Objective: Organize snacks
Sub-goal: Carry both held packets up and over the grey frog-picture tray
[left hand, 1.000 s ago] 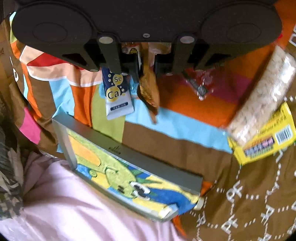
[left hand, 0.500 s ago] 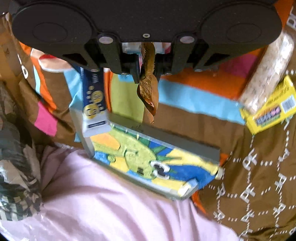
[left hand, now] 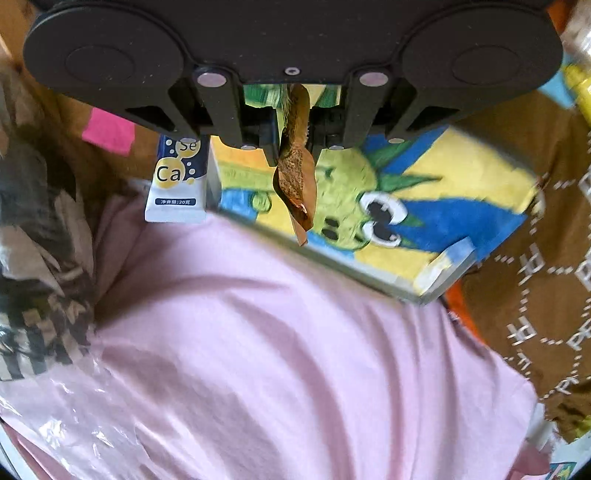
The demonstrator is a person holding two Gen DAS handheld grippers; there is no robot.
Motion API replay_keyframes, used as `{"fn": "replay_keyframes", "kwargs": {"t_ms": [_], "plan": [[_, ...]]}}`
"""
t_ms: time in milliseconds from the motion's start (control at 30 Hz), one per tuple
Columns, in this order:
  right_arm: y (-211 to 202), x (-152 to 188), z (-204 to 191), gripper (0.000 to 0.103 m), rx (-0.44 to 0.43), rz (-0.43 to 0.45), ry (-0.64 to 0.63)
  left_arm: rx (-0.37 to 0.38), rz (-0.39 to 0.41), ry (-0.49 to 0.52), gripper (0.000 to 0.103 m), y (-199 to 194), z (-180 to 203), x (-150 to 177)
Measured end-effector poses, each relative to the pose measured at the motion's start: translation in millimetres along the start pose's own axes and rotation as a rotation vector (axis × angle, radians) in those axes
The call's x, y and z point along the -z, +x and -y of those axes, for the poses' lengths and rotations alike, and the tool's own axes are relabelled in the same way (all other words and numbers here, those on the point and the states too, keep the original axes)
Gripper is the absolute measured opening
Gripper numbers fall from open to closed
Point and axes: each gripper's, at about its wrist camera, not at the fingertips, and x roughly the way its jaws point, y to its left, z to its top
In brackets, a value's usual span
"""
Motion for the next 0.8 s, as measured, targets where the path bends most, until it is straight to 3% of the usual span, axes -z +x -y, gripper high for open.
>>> {"fn": "replay_keyframes", "kwargs": {"t_ms": [200,533,800], "plan": [[42.0,-5.9,22.9,0.012,-0.019,0.022,0.095,-0.038,0.005,-0.036,0.015,38.4,-6.1,-4.3],[92.9,21.9,71.8,0.012,-0.061,-0.074,0.254,-0.082,-0.045,-0.131,0.015,88.5,-31.8,2.4],[100.2,20.7,73.3,0.013,-0.069,-0.104,0.227,-0.088,-0.046,-0.13,0.015,98.9,-28.8,18.5]]}}
